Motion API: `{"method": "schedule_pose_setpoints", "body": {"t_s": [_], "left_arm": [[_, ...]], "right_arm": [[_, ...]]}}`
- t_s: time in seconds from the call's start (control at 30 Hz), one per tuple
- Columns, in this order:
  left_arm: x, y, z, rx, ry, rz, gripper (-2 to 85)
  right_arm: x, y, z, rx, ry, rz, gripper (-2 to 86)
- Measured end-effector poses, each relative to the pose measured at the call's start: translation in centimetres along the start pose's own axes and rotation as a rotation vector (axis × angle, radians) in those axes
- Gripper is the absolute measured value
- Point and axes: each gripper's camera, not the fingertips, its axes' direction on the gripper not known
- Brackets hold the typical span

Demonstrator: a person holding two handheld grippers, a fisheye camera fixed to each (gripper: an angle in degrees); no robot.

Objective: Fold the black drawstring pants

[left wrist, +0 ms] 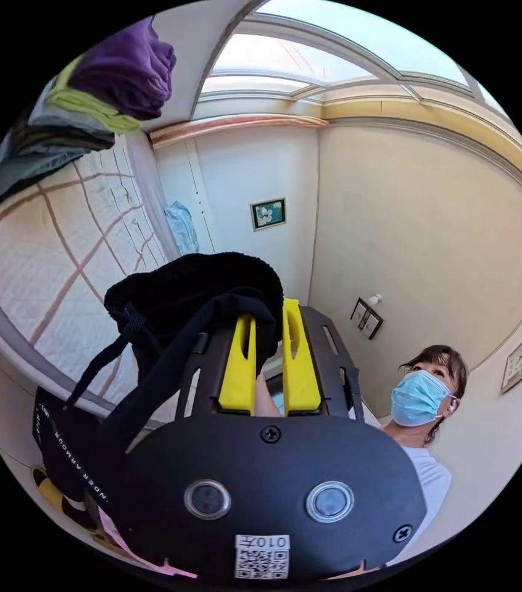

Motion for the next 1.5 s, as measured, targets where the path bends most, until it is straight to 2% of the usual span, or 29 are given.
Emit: {"method": "schedule_pose_setpoints", "body": {"t_s": [0.07,0.2,0.27,0.33,0.4,0.47,0.57,0.63,0.7,0.83,0.9,1.0,1.1,1.13,1.17,1.23,1.3,1.4,1.5], "left_arm": [[3.0,-4.6,-3.6,0.055,-0.023,0.093,9.6],[13.5,-14.9,-10.2,0.141,-0.094,0.414,9.7],[16.1,-18.0,-12.5,0.178,-0.133,0.484,9.7],[16.2,-21.0,-15.2,0.228,-0.167,0.493,9.8],[13.7,-22.3,-17.2,0.271,-0.212,0.429,9.8],[9.3,-22.6,-18.6,0.301,-0.230,0.317,9.7],[-1.1,-21.3,-20.2,0.292,-0.275,0.039,9.6],[-8.4,-18.5,-21.9,0.362,-0.119,-0.134,9.3],[-9.2,-18.0,-23.0,0.385,-0.061,-0.110,9.2],[-6.1,-19.3,-24.0,0.396,-0.167,-0.061,9.4],[-4.9,-19.5,-24.5,0.451,-0.152,-0.032,9.5],[-1.1,-19.6,-25.7,0.522,-0.261,0.109,9.7],[-0.3,-19.7,-26.0,0.510,-0.395,0.149,9.8],[-1.5,-19.4,-25.8,0.483,-0.407,0.099,9.8],[-2.5,-19.2,-25.8,0.469,-0.377,0.065,9.8],[-6.7,-17.9,-26.0,0.443,-0.172,-0.031,9.8],[-7.7,-17.6,-26.4,0.408,-0.110,-0.036,10.0],[-5.5,-18.1,-27.0,0.366,-0.231,0.016,12.0],[-3.8,-19.5,-27.7,0.319,-0.240,0.055,16.1]], "right_arm": [[-3.8,-12.8,3.0,-0.029,-0.057,-0.164,5.6],[-12.3,-29.9,6.0,-0.030,-0.080,-0.484,5.6],[-15.0,-39.1,7.9,-0.059,-0.061,-0.625,5.6],[-14.4,-45.4,9.5,-0.102,-0.025,-0.653,5.6],[-11.3,-51.1,11.5,-0.164,0.023,-0.568,5.7],[-3.8,-56.9,14.4,-0.268,0.132,-0.373,5.7],[7.5,-59.8,17.5,-0.405,0.282,0.019,5.6],[9.0,-60.4,17.8,-0.380,0.242,-0.001,5.5],[8.9,-61.6,17.7,-0.375,0.195,-0.024,5.6],[7.1,-65.7,18.1,-0.401,0.259,-0.008,5.5],[4.2,-67.9,18.4,-0.398,0.260,-0.081,5.4],[-1.2,-70.6,18.9,-0.421,0.282,-0.253,5.1],[1.0,-71.8,19.1,-0.500,0.321,-0.134,5.1],[2.9,-71.5,19.2,-0.529,0.374,-0.060,5.3],[4.7,-70.9,19.0,-0.550,0.391,-0.001,5.4],[6.0,-70.1,17.9,-0.535,0.319,0.015,5.5],[6.1,-69.5,17.0,-0.539,0.278,-0.015,5.6],[5.0,-68.9,16.0,-0.503,0.273,-0.065,6.8],[3.0,-68.4,16.0,-0.500,0.349,-0.108,8.2]]}}
